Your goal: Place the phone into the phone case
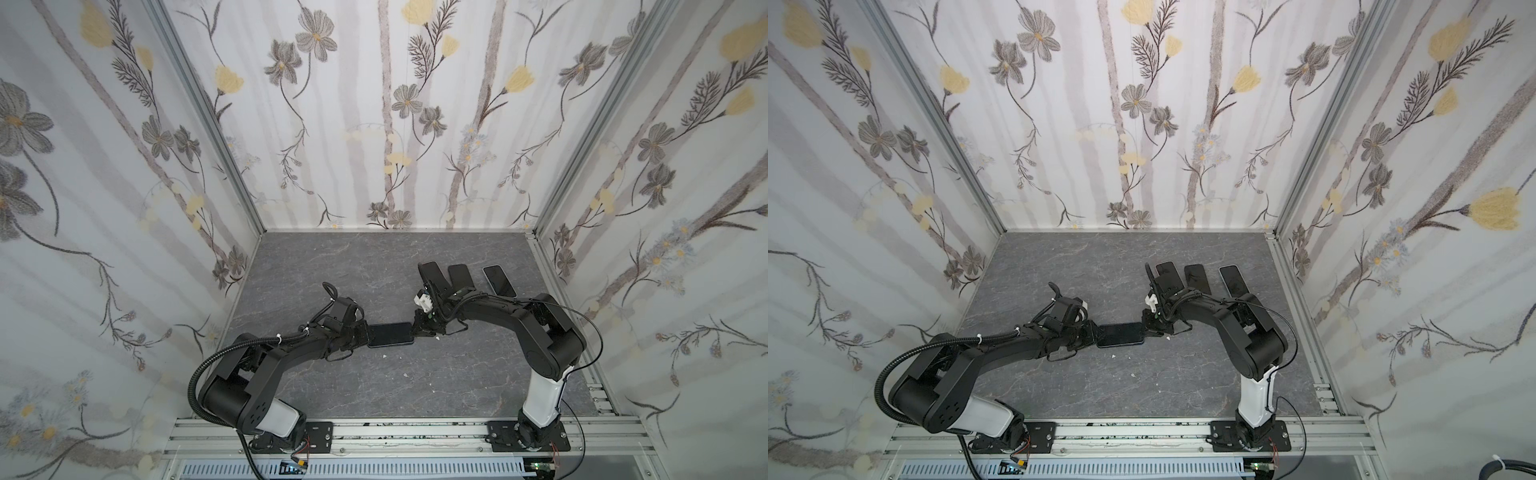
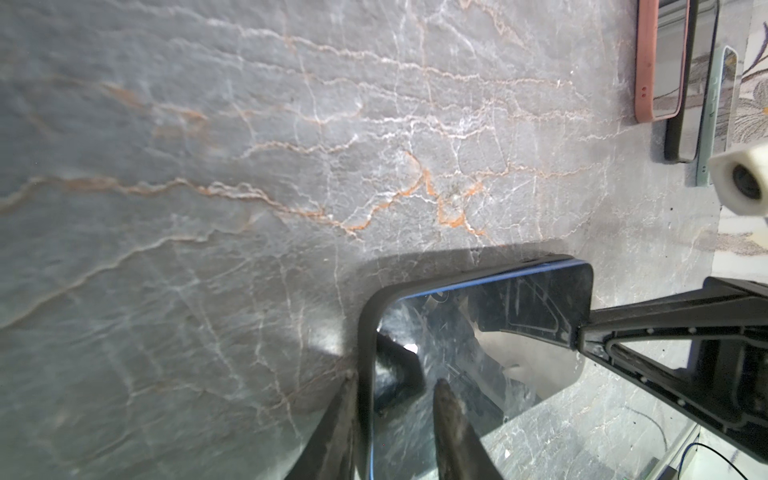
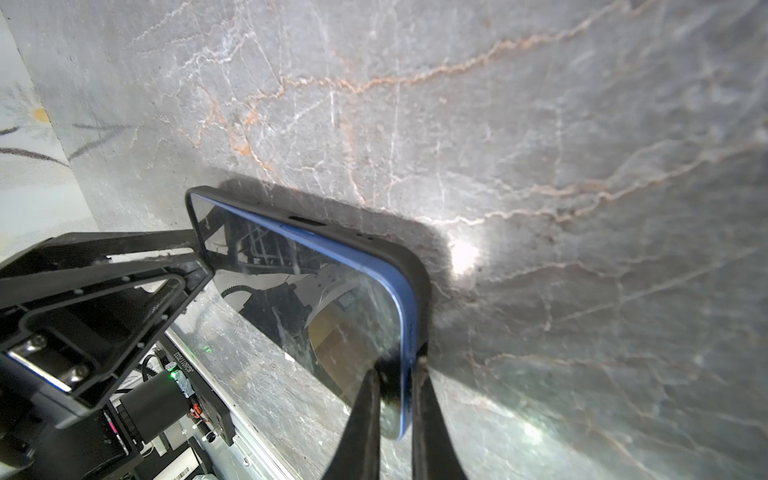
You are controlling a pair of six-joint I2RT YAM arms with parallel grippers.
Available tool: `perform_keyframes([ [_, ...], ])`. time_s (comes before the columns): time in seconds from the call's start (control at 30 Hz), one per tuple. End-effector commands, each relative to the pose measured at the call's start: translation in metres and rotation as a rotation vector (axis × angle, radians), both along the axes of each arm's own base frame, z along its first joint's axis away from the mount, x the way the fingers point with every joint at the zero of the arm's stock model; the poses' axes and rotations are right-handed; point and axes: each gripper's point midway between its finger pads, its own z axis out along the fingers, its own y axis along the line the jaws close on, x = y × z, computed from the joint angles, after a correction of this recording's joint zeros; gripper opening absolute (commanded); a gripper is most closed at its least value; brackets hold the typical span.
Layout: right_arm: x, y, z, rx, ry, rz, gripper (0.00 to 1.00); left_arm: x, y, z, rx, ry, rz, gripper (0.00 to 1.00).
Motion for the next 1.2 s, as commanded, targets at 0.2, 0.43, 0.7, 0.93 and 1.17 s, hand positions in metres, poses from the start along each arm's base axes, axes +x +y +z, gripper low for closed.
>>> perform_keyframes([
  [0.2, -0.001, -0.011, 0.006, -0.11, -0.061, 0.033, 0.27, -0.03, 0.024, -0.031, 0.111, 0.119, 0.029, 0.31],
  [0.43, -0.005, -0.014, 0.011, -0.125, -0.06, 0.044, 0.26, -0.032, 0.027, -0.033, 0.126, 0.12, 0.027, 0.31],
  [0.7, -0.014, -0.015, -0.008, -0.161, -0.022, 0.067, 0.12, -0.03, 0.025, -0.03, 0.119, 0.116, 0.022, 0.32],
  [0.93, -0.023, -0.034, -0.027, -0.299, 0.006, 0.079, 0.06, -0.027, 0.026, -0.028, 0.12, 0.101, 0.037, 0.34],
  [1.17, -0.03, -0.049, -0.045, -0.407, 0.029, 0.101, 0.06, -0.026, 0.025, -0.027, 0.119, 0.1, 0.036, 0.34],
])
